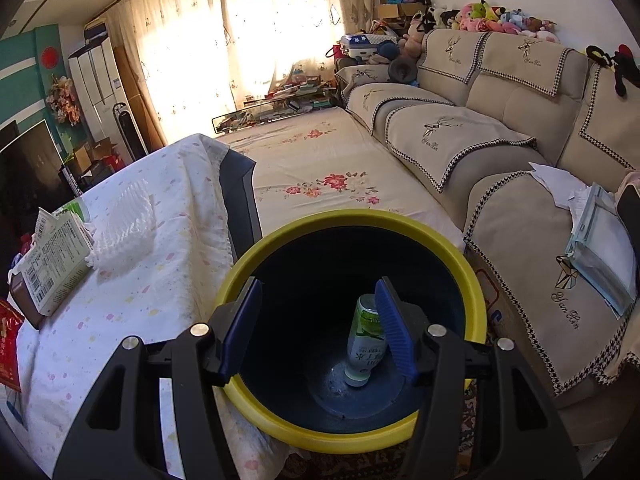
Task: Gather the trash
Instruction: 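Grasp the red snack wrapper with the left tool and drop it into the bin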
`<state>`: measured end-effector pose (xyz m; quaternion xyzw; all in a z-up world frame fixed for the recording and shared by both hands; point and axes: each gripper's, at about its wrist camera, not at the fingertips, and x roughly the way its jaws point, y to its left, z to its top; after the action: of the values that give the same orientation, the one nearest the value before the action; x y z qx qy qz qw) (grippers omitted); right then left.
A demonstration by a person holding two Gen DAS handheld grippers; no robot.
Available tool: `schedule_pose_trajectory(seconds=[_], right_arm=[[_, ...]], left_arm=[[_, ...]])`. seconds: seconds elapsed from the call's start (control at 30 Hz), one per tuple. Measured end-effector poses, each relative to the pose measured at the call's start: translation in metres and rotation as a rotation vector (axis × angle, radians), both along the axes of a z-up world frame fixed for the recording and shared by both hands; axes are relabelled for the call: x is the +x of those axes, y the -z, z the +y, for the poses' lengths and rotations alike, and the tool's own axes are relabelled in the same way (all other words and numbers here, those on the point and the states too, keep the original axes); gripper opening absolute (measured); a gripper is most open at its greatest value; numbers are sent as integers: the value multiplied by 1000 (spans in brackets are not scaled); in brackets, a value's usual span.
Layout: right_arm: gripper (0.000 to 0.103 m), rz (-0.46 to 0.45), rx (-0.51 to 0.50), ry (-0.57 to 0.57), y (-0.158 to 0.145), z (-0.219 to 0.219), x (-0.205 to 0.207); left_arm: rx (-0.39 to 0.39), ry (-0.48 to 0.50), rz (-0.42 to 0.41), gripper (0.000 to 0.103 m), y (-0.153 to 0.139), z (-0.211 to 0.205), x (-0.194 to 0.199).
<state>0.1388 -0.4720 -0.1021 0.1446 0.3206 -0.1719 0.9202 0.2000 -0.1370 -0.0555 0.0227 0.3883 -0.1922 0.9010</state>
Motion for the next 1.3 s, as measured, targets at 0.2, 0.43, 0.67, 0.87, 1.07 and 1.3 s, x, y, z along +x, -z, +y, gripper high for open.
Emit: schedule_pose_trajectory(seconds=[0.2,0.43,0.67,0.87,1.07,1.3], right_arm=[[58,-72,-19,34,-23,-6,-31],[64,-123,-62,100,-43,-23,-71],[65,-134,-65,151,-44,-43,-99],[68,-142,-55,180,-41,-55,-109],[69,-139,-36,184,-36,-61,-108],[70,-134,-25,132,-35,-45,-94]], left_arm=[[-20,166,-41,2,-24,-69,-16],[-60,357,-53,2,-39,-174,-19],[-56,453,-43,2,-25,-264,-11],[0,461,5,12,16,-317,19],[24,430,1,75,34,-328,31],[-79,389,-114,91,-14,-253,10]])
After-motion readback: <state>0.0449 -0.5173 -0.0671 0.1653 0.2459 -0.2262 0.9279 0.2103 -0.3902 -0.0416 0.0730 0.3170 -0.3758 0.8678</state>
